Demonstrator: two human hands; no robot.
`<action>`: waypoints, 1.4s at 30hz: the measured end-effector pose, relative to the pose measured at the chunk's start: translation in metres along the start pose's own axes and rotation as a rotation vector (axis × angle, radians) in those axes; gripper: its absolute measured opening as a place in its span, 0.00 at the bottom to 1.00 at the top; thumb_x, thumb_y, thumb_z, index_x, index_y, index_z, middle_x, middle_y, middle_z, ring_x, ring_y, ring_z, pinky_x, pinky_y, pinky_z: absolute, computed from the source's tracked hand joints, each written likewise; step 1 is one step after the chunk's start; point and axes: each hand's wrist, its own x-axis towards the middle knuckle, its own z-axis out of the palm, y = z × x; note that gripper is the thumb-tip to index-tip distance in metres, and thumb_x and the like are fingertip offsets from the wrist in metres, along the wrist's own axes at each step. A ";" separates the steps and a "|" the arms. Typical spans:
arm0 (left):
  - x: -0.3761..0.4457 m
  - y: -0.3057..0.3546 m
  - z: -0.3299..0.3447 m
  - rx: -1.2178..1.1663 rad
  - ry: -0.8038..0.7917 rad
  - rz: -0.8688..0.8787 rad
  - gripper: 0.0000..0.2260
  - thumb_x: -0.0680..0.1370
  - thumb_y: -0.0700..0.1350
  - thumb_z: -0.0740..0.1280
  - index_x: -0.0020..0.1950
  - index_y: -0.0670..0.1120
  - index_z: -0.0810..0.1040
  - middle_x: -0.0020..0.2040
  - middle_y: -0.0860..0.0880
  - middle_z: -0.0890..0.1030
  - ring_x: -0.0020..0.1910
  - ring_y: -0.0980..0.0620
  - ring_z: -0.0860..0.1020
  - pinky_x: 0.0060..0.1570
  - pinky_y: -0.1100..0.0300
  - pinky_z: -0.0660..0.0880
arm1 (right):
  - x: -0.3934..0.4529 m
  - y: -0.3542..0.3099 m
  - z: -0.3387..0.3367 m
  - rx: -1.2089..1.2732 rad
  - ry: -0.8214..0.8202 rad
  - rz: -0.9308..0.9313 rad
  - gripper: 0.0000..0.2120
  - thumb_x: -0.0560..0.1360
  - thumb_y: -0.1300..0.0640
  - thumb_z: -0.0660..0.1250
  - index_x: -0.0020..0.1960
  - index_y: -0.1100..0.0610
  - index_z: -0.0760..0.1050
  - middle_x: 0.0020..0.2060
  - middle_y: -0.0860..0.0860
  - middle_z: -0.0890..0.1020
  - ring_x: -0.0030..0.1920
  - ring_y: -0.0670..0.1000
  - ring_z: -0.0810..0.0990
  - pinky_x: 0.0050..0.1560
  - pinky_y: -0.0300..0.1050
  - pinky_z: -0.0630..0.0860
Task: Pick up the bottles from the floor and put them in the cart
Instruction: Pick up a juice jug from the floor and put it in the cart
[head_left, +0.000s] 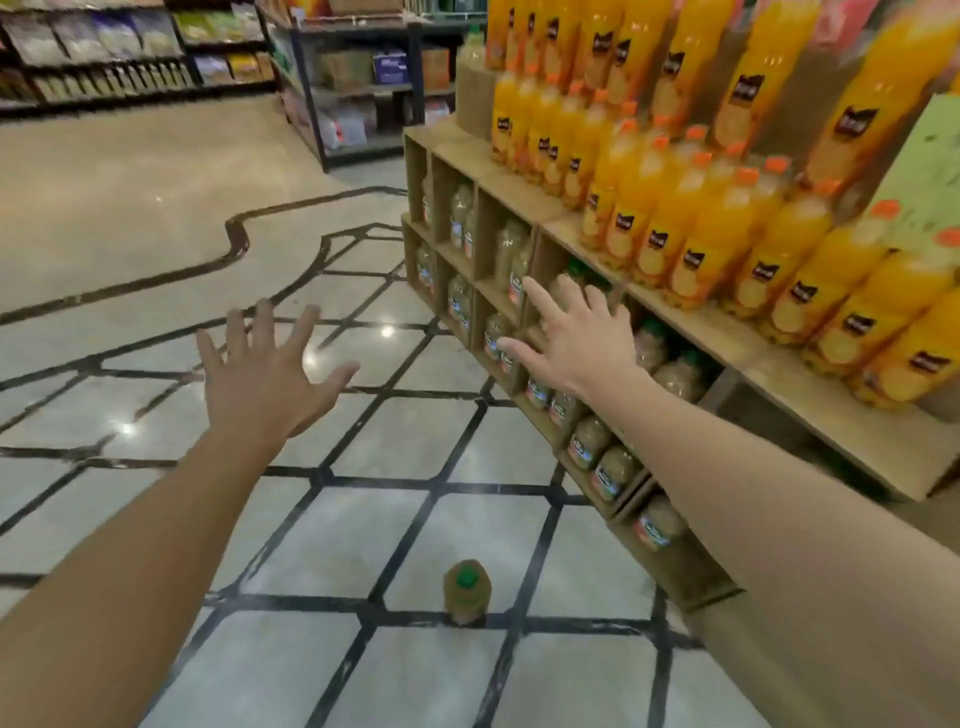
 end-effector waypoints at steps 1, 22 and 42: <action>-0.005 0.009 0.025 0.001 -0.037 0.014 0.42 0.72 0.79 0.41 0.82 0.60 0.51 0.82 0.42 0.55 0.79 0.36 0.52 0.74 0.33 0.49 | -0.007 0.002 0.023 -0.001 -0.019 0.010 0.43 0.69 0.20 0.40 0.79 0.40 0.47 0.78 0.56 0.60 0.75 0.65 0.60 0.68 0.70 0.61; -0.119 0.093 0.577 -0.025 -0.457 0.212 0.45 0.71 0.80 0.48 0.81 0.62 0.37 0.84 0.45 0.45 0.81 0.38 0.49 0.75 0.34 0.52 | -0.141 -0.051 0.556 0.002 -0.359 -0.066 0.41 0.73 0.23 0.43 0.80 0.40 0.42 0.80 0.55 0.54 0.76 0.66 0.55 0.70 0.71 0.56; -0.218 0.120 0.747 -0.193 -0.629 0.230 0.58 0.62 0.81 0.63 0.74 0.65 0.23 0.83 0.45 0.42 0.82 0.39 0.46 0.75 0.35 0.51 | -0.190 -0.097 0.707 0.200 -0.402 -0.052 0.27 0.78 0.32 0.55 0.63 0.55 0.63 0.46 0.57 0.81 0.43 0.61 0.79 0.37 0.50 0.68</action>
